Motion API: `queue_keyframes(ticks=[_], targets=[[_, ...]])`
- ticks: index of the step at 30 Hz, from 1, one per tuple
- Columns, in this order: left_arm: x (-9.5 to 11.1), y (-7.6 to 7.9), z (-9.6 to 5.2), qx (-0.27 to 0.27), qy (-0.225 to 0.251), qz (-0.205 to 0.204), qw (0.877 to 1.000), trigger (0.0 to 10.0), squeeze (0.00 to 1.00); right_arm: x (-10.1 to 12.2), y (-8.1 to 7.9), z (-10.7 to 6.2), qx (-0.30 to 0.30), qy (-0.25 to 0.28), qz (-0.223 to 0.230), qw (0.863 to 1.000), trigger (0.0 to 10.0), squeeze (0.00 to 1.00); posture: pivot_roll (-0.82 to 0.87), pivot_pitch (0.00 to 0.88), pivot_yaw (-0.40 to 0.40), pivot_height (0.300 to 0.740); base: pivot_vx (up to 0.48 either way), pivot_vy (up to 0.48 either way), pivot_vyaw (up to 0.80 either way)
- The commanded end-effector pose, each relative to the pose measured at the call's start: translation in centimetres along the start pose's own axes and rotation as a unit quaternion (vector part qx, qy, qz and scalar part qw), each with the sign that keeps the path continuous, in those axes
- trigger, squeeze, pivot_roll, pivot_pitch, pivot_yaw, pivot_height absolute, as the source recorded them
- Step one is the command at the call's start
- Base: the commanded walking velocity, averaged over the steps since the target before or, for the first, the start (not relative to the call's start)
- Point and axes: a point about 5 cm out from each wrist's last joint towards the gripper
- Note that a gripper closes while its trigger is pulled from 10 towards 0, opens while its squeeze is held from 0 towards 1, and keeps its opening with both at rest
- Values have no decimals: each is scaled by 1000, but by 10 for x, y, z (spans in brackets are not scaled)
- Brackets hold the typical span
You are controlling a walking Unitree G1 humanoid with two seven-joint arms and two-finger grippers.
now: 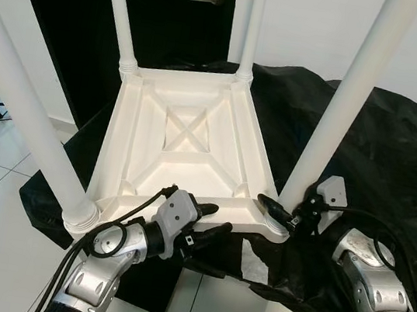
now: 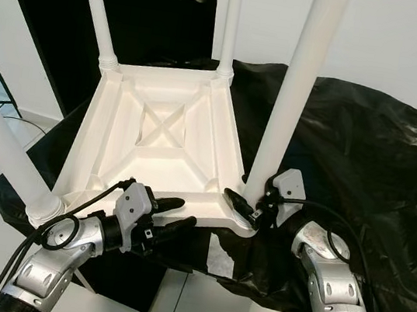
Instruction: Building children table
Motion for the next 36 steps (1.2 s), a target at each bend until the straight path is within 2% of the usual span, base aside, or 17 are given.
queue_keyframes(ticks=[1, 4, 5, 7, 8, 12, 15, 22, 24, 25, 26, 27, 29, 30, 31, 33, 36], targets=[[0, -3, -3, 32, -5, 1, 999, 10000, 0, -2, -5, 3, 25, -5, -8, 1000, 0, 0, -2, 0, -1, 740, 0, 0, 0], [0, -2, -3, 32, -6, 0, 999, 10000, 0, -6, -5, 0, 18, -11, -1, 1000, 0, 0, -4, 0, 0, 740, 0, 0, 0], [-1, -2, -3, 31, -6, -3, 1000, 10000, 0, -8, -5, -2, 7, -13, 9, 1000, 1216, 0, -4, 0, -1, 740, 0, 0, 0], [-1, -1, -2, 30, -6, -5, 1000, 10000, 0, -11, -5, -3, -4, -16, 18, 1000, 1216, 0, -5, 0, -1, 740, 0, 0, 0], [-1, 0, -2, 30, -6, -6, 1000, 10000, 0, -12, -6, -4, -16, -14, 26, 999, 10000, 0, -6, 0, 0, 740, 0, 0, 0], [0, 1, 0, 27, -5, -5, 1000, 10000, 0, -13, -9, -5, -67, -1, 32, 997, 10000, 0, -4, 0, -8, 740, 0, 0, 0], [0, 2, 1, 26, -5, -6, 1000, 10000, 0, -16, -14, -7, -128, -2, 38, 991, 10000, 0, -12, 0, -5, 740, 0, 0, 0], [0, 5, 1, 19, -5, -10, 1000, 10000, 0, -21, -23, -5, -199, -17, 39, 979, 10000, 0, -22, 0, -3, 740, 0, 0, 0], [0, 6, 2, 15, -4, -11, 1000, 10000, 0, -23, -30, -1, -260, -26, 48, 964, 10000, 0, -26, 0, -5, 740, 0, 0, 0], [0, 6, 2, 15, -4, -11, 1000, 10000, 0, -23, -30, -1, -260, -26, 48, 964, 10000, 0, -26, 0, -5, 740, 0, 0, 0], [0, 7, 3, 14, -4, -11, 1000, 10000, 0, -24, -32, 0, -291, -29, 55, 955, 10000, 0, -25, 0, -5, 740, 0, 0, 0], [0, 7, 3, 14, -4, -11, 1000, 10000, 0, -24, -32, 0, -291, -29, 55, 955, 10000, 0, -25, 0, -5, 740, 0, 0, 0], [2, 7, 4, 13, 0, -12, 1000, 10000, 0, -23, -36, 0, -345, -29, 65, 936, 10000, 0, -17, 0, -9, 740, 0, 0, 0], [2, 7, 4, 13, 0, -12, 1000, 10000, 0, -23, -36, 0, -345, -29, 65, 936, 10000, 0, -17, 0, -9, 740, 0, 0, 0], [2, 8, 4, 12, 0, -12, 1000, 10000, 0, -22, -38, 0, -364, -29, 67, 929, 10000, 0, -17, 0, -9, 740, 0, 0, 0], [2, 8, 4, 13, 1, -13, 1000, 10000, 0, -22, -49, 7, -381, -27, 92, 919, 10000, 0, -11, 0, -14, 740, 0, 0, 0], [2, 8, 4, 14, 1, -14, 1000, 10000, 0, -20, -50, 9, -386, -24, 89, 918, 10000, 0, -16, 0, -13, 740, 0, 0, 0]])
Point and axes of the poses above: a point about 5 cm out from each wrist's last joint towards the gripper, its own z axis pointing out of the wrist towards the gripper, its own x axis along the axis of the wrist's last joint, y = z × x, and after that the axes turned 1 degree about z, right-handed
